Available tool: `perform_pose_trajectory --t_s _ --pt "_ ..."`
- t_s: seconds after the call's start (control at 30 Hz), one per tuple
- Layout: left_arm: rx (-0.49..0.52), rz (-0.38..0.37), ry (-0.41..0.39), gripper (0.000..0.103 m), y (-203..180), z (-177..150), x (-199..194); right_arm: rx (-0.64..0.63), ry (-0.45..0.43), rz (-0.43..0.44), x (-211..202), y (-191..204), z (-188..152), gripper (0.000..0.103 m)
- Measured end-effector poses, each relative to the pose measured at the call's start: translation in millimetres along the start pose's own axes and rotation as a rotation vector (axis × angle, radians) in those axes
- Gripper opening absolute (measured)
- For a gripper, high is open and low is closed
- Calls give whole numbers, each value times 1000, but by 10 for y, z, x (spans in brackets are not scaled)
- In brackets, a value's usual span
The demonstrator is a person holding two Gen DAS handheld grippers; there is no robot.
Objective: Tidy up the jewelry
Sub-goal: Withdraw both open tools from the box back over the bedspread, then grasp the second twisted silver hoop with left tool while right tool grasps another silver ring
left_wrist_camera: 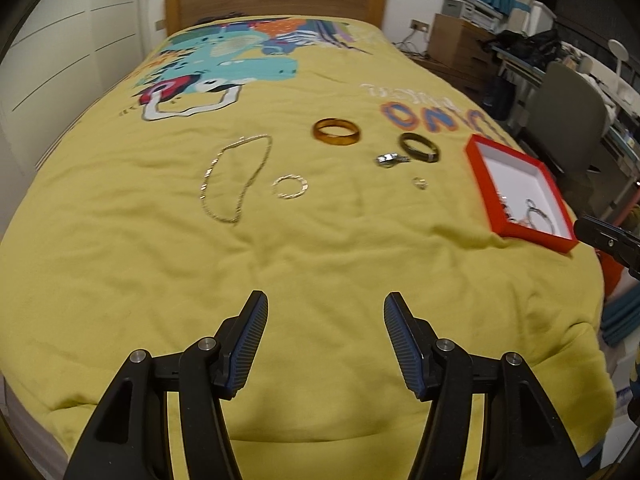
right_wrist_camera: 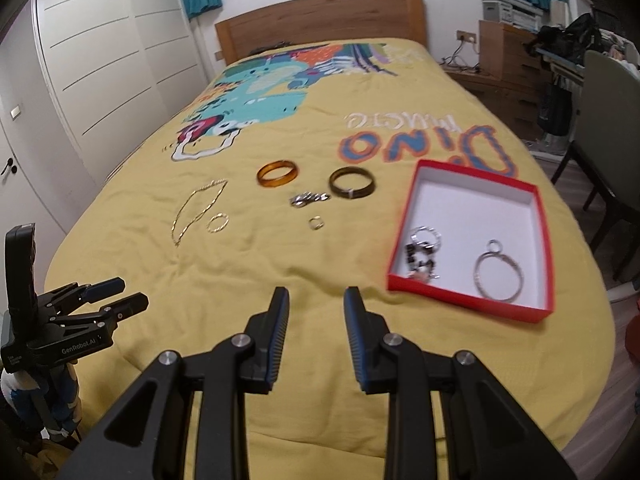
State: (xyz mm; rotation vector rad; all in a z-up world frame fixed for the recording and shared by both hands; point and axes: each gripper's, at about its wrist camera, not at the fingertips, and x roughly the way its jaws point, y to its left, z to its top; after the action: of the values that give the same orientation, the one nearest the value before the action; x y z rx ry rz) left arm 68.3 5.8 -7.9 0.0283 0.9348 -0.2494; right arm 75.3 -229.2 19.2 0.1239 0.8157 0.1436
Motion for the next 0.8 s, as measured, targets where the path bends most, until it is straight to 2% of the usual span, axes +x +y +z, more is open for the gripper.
perform_pose_trajectory --t_s 0.37,0.57,0.8 --pt "3 14 36 60 95 86 346 -12 65 43 482 74 64 27" --pt "1 -8 61 60 149 253 641 5 107 59 848 9 151 27" --pt "-54 -11 61 60 309 589 982 -5 132 77 1289 -14 355 27"
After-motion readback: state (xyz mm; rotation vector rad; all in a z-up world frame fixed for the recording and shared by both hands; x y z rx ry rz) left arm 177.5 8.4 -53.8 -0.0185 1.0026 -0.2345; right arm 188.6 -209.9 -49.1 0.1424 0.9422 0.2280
